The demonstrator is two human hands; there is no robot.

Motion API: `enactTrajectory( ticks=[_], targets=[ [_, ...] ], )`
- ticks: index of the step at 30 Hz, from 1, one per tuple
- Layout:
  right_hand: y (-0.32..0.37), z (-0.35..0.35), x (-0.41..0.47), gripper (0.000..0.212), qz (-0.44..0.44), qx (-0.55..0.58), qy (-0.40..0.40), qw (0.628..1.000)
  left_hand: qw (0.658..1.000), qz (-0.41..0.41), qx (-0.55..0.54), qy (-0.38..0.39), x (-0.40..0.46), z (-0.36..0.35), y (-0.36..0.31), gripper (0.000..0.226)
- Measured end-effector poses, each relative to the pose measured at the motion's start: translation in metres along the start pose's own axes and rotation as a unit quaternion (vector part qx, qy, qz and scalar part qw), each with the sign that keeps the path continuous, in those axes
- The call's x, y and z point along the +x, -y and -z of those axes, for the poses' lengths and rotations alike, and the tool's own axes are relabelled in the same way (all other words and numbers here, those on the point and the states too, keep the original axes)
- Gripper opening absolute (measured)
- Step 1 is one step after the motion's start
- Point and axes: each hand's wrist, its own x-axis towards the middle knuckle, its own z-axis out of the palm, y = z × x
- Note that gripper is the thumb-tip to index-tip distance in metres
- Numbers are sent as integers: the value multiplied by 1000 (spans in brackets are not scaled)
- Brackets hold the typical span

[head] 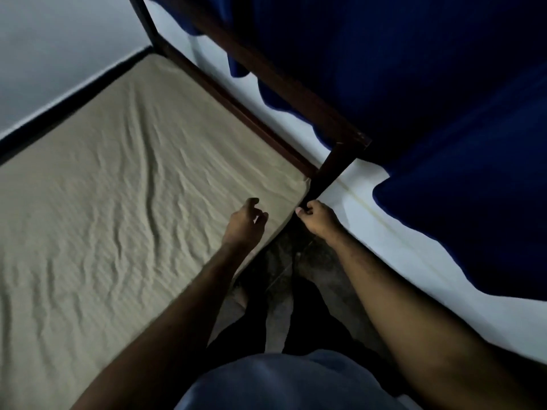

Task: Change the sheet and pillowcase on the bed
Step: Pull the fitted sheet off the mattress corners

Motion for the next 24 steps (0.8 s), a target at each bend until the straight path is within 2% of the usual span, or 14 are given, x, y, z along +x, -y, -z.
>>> enactTrajectory(
  ticks=[5, 8, 11, 13, 15, 17, 19, 24],
  targets=[
    [-38, -29, 97, 69, -67, 60, 56, 994, 998, 48, 44, 17, 41, -47, 29, 60],
    [-59, -56, 161, 49, -59, 26, 66, 996, 994, 66, 79, 34, 72, -86, 64, 65],
    [-70, -79, 214, 41, -64, 20, 40, 997, 988, 79, 122, 53, 104, -125, 94, 70],
    [-80, -93, 242, 41, -80, 37, -7, 996, 985, 89, 135, 63, 118, -149, 110, 73],
    [-84, -98, 256, 45, -91, 34, -64, 993, 981, 100, 145, 80, 125, -168, 120, 76],
    [-87, -102, 268, 59, -111, 13, -107, 988, 975, 118, 163, 97, 128, -184, 129, 80],
    [-93, -106, 274, 68, -131, 14, -105, 986, 968, 120, 199, 98, 125, -194, 137, 82],
    [-104, -104, 279, 57, -71, -34, -60, 995, 964, 118, 223, 85, 124, -201, 140, 84]
  ],
)
